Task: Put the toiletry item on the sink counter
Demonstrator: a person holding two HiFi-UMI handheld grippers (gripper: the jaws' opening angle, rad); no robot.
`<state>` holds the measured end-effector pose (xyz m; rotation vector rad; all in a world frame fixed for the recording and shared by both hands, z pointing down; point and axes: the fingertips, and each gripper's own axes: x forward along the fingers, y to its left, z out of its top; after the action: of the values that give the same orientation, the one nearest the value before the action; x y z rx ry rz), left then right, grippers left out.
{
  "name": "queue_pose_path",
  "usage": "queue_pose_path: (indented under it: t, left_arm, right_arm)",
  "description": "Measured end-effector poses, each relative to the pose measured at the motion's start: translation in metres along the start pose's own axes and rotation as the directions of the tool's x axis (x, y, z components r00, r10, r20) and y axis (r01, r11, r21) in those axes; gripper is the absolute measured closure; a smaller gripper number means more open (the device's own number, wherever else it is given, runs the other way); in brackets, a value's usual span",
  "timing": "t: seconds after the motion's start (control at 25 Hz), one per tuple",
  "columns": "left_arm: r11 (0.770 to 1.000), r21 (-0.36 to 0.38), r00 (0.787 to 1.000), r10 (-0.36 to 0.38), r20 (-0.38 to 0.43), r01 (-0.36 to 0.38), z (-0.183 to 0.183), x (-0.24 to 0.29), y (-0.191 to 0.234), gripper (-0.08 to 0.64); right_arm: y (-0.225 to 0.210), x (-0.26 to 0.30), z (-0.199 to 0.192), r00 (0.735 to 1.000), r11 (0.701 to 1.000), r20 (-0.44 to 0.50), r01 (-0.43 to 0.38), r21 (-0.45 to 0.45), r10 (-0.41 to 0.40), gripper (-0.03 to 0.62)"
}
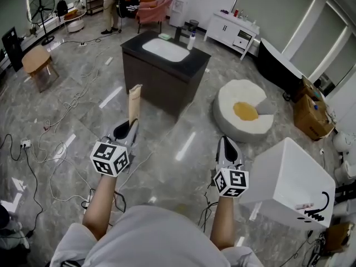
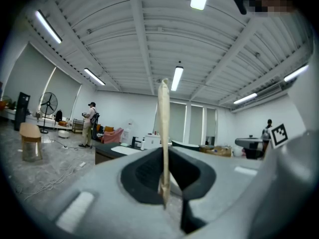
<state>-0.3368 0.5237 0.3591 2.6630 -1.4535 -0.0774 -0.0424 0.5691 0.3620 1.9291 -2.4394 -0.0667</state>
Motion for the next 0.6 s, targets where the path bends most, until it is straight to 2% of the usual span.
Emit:
queue_pose_path:
  t: [0.24,0.6]
  left_arm:
    - [1.000,-0.004,1.000,-0.013,-0.012,0.013,-0.006,-0.006,0.025,0.535]
    - [1.000,-0.002,0.999,-0.016,-0.037,0.016,-0.015,0.021,0.041,0.535]
  right_arm:
    - [0.025,0.006,-0.009,1.000,1.000,-0.019,0.012,0.004,-0.012,0.589]
    - [0.020,0.039,-0.019,0.999,1.000,-0.035,0.011,0.005,-0.010,0.589]
